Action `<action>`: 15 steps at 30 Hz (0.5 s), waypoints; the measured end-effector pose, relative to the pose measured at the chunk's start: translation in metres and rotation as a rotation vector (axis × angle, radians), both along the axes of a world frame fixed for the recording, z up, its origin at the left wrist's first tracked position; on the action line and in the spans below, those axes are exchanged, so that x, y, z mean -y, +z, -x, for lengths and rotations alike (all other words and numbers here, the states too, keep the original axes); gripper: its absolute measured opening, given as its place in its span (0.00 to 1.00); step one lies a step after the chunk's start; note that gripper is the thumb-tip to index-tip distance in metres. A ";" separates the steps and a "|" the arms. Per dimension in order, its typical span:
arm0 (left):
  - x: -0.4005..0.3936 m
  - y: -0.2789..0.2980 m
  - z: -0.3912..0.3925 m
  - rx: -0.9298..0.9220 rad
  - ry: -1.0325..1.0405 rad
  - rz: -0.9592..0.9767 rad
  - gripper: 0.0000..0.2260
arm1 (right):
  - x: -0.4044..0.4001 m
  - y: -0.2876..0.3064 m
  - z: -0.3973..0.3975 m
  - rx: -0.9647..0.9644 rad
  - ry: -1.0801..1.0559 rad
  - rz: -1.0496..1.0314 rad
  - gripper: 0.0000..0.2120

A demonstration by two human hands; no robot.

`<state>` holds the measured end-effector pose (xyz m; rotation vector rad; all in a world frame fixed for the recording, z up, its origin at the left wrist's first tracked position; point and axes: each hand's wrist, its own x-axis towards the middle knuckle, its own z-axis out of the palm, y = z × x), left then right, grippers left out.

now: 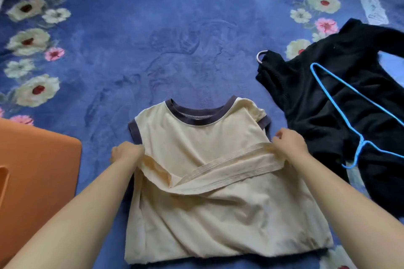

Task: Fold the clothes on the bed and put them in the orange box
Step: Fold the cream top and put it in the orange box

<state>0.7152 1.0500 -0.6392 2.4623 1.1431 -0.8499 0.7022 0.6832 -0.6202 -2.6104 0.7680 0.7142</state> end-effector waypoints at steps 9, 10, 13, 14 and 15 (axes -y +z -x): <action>0.002 -0.035 -0.051 0.246 0.121 0.149 0.20 | -0.019 -0.038 -0.052 0.225 -0.869 -0.556 0.13; 0.000 -0.037 -0.054 0.269 0.176 0.146 0.21 | -0.018 -0.038 -0.056 0.259 -0.928 -0.581 0.12; -0.003 -0.041 -0.061 0.257 0.311 0.133 0.22 | -0.014 -0.040 -0.066 0.409 -0.941 -0.559 0.05; -0.004 -0.041 -0.064 0.245 0.332 0.132 0.21 | -0.012 -0.039 -0.070 0.467 -0.933 -0.533 0.03; -0.004 -0.041 -0.067 0.238 0.363 0.146 0.21 | -0.010 -0.039 -0.075 0.523 -0.930 -0.497 0.04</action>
